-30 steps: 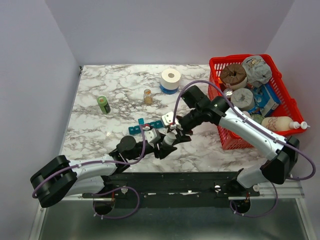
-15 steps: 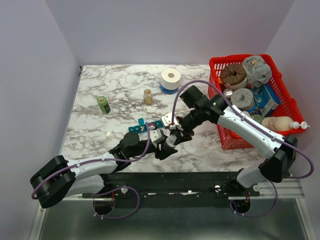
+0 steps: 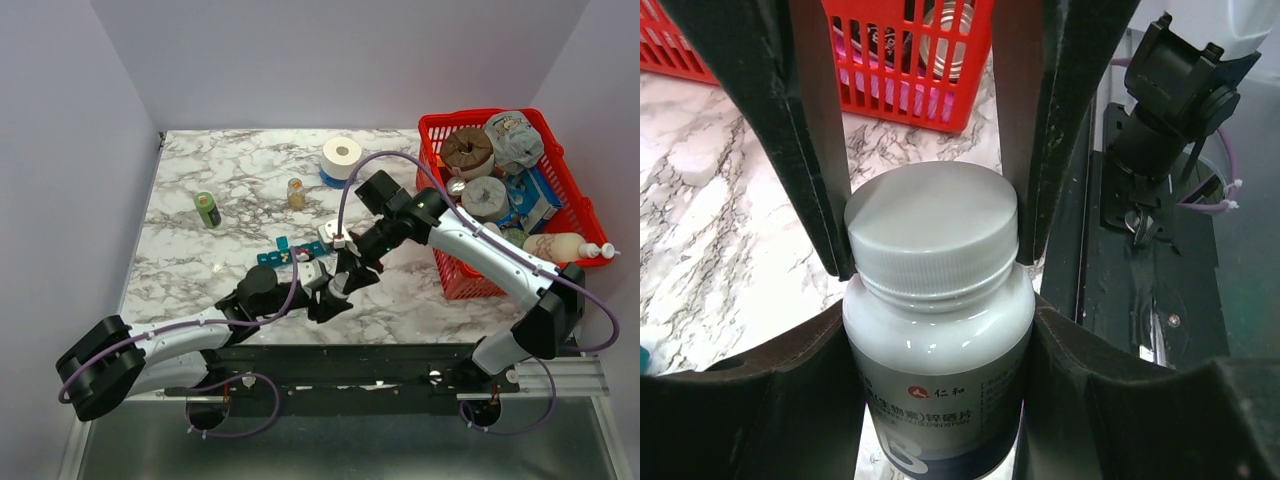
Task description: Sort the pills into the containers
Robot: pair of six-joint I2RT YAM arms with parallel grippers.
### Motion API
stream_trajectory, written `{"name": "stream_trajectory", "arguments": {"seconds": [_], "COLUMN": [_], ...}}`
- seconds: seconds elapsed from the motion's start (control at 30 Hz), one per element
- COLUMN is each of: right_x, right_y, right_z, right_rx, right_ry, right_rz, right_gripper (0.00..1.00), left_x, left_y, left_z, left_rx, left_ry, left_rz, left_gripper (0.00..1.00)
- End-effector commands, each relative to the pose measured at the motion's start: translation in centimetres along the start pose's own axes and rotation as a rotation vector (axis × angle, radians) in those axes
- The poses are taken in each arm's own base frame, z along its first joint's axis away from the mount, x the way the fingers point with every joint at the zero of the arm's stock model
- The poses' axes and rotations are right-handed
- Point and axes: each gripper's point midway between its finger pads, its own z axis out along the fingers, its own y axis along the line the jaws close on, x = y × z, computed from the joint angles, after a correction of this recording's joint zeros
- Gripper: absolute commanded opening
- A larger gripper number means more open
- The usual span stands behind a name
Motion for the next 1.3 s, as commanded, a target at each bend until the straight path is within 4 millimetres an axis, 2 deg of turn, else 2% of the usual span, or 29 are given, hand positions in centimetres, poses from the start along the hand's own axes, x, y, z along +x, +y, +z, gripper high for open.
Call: {"name": "stream_trajectory", "arguments": {"seconds": [0.0, 0.07, 0.17, 0.3, 0.37, 0.47, 0.53, 0.6, 0.7, 0.77, 0.83, 0.9, 0.97, 1.03, 1.1, 1.13, 1.2, 1.23, 1.27], "right_x": [-1.1, -0.6, 0.4, 2.1, 2.7, 2.6, 1.8, 0.8, -1.1, -2.3, -3.0, -4.0, -4.1, -4.3, -4.1, -4.1, -4.7, -5.2, -5.1], "right_y": [1.1, 0.5, -0.6, -1.8, -2.4, -2.8, -3.0, -2.6, -2.6, -2.9, -3.3, -3.1, -2.5, -2.0, -0.6, -0.4, 0.6, 0.4, 1.9], "right_z": [1.6, 1.9, 1.9, 1.9, 1.9, 1.9, 1.8, 1.7, 0.6, -0.8, -2.1, -3.3, -4.1, -4.6, -4.9, -4.9, -4.8, -4.8, -4.6], "right_rx": [-0.067, -0.035, 0.026, 0.117, 0.155, 0.176, 0.164, 0.127, 0.114, 0.133, 0.157, 0.172, 0.162, 0.149, 0.120, 0.114, 0.082, 0.062, -0.013], "right_ry": [-0.082, -0.060, -0.004, 0.072, 0.090, 0.087, 0.069, 0.042, -0.001, -0.037, -0.066, -0.093, -0.094, -0.087, -0.085, -0.087, -0.138, -0.153, -0.175], "right_rz": [0.122, 0.189, 0.285, 0.395, 0.437, 0.452, 0.442, 0.429, 0.379, 0.341, 0.310, 0.263, 0.194, 0.060, -0.025, -0.148, -0.283, -0.458, -0.442], "right_gripper": [0.48, 0.48, 0.48, 0.48, 0.48, 0.51, 0.54, 0.63, 0.78, 0.85, 0.89, 0.94, 1.00, 1.00, 1.00, 1.00, 1.00, 1.00, 1.00], "left_x": [-7.1, -7.8, -7.8, -7.5, -7.4, -7.1, -6.7, -6.4, -5.5, -5.0, -4.4, -4.0, -4.1, -4.2, -4.2, -4.2, -4.6, -4.3, -4.4], "left_y": [1.0, 1.8, 3.0, 5.5, 6.0, 6.1, 5.8, 5.6, 4.9, 4.6, 4.3, 3.9, 3.6, 2.6, 2.2, 1.3, 0.5, -0.5, -0.8], "left_z": [-0.3, -0.7, -1.0, -1.8, -1.9, -1.7, -1.3, -1.2, -1.0, -1.0, -1.1, -1.3, -1.6, -1.7, -1.8, -1.8, -1.7, -1.6, -1.5], "left_rx": [-0.073, -0.126, -0.197, -0.343, -0.368, -0.368, -0.347, -0.327, -0.288, -0.266, -0.248, -0.223, -0.205, -0.148, -0.114, -0.062, -0.014, 0.050, 0.072], "left_ry": [-0.240, -0.261, -0.248, -0.216, -0.211, -0.194, -0.181, -0.175, -0.156, -0.145, -0.131, -0.121, -0.126, -0.127, -0.124, -0.124, -0.130, -0.117, -0.113], "left_rz": [0.100, 0.111, 0.122, 0.139, 0.142, 0.140, 0.134, 0.132, 0.126, 0.120, 0.118, 0.113, 0.118, 0.118, 0.118, 0.114, 0.109, 0.095, 0.084], "left_gripper": [0.00, 0.00, 0.00, 0.00, 0.00, 0.00, 0.00, 0.00, 0.00, 0.00, 0.00, 0.00, 0.00, 0.00, 0.00, 0.00, 0.00, 0.00, 0.00]}}
